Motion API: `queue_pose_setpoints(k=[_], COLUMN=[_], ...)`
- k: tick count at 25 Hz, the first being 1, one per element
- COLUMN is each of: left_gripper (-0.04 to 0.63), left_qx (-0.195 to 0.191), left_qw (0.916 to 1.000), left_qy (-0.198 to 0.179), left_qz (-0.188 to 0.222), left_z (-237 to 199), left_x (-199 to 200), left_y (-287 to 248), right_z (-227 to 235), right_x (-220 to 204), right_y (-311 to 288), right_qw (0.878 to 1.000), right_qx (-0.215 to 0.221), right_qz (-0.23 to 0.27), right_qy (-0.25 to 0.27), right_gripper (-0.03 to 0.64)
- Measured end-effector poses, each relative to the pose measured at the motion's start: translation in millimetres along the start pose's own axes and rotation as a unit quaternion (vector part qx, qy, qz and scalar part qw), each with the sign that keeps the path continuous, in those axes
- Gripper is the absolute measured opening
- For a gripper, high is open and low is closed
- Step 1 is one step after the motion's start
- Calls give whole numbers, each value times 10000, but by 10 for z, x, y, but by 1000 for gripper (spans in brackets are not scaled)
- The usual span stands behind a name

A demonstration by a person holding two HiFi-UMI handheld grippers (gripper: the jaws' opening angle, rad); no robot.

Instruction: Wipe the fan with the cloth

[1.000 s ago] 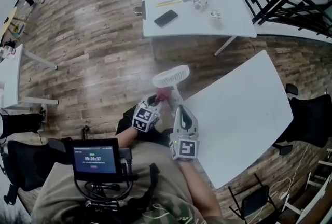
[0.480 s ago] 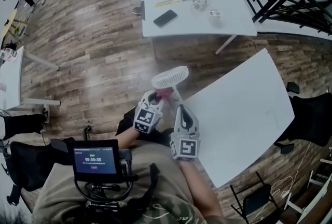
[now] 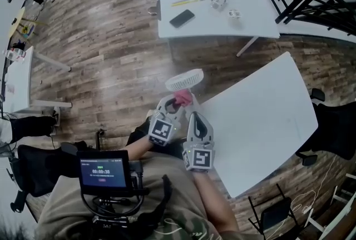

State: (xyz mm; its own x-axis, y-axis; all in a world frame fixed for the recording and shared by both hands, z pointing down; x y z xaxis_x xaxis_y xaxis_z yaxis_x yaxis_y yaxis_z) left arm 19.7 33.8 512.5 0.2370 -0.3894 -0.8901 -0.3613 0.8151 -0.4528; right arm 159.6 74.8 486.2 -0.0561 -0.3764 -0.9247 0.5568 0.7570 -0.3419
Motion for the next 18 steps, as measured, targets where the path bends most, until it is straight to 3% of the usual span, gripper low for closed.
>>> queue_pose_setpoints(k=[3,9,14,15,16,18], left_gripper=[69,69,69,69,69,69], left_qx=[25,25,-29,-52,-72,-96], left_qw=[9997,9992,9992,9992,9992,9991], left_qy=[244,130,-50,-50,-52,-37], left_qz=[55,379,399,385,380,419], left_z=[58,113,159,164,164,143], left_x=[183,508,535,525,515,496], left_y=[88,381,638,659,676,707], right_z=[22,104,82,62,31,-54], right_x=[37,271,547,606,664,764], right_y=[100,380,430,420,409,368], right_qw=[10000,9996,9979,9968,9955,9925], right_qx=[-39,-95,474,625,776,1077], right_qz=[8,170,441,489,532,560], right_qy=[-79,-219,-88,-8,68,173], right_gripper=[5,5,6,54,60,167])
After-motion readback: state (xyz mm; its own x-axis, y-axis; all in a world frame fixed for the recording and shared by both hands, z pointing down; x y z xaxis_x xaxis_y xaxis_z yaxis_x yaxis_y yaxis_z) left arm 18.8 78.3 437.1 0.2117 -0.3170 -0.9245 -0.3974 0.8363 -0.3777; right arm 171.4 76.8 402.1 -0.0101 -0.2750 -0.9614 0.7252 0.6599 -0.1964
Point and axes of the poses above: the fingertips, and each gripper's own axes: y backward along the fingers, z to its right, x out of its top, the point moved 9 cm from there along y, backward along the fingers, and after that the axes turned 12 degrees about -z, right-handed, at the moved point
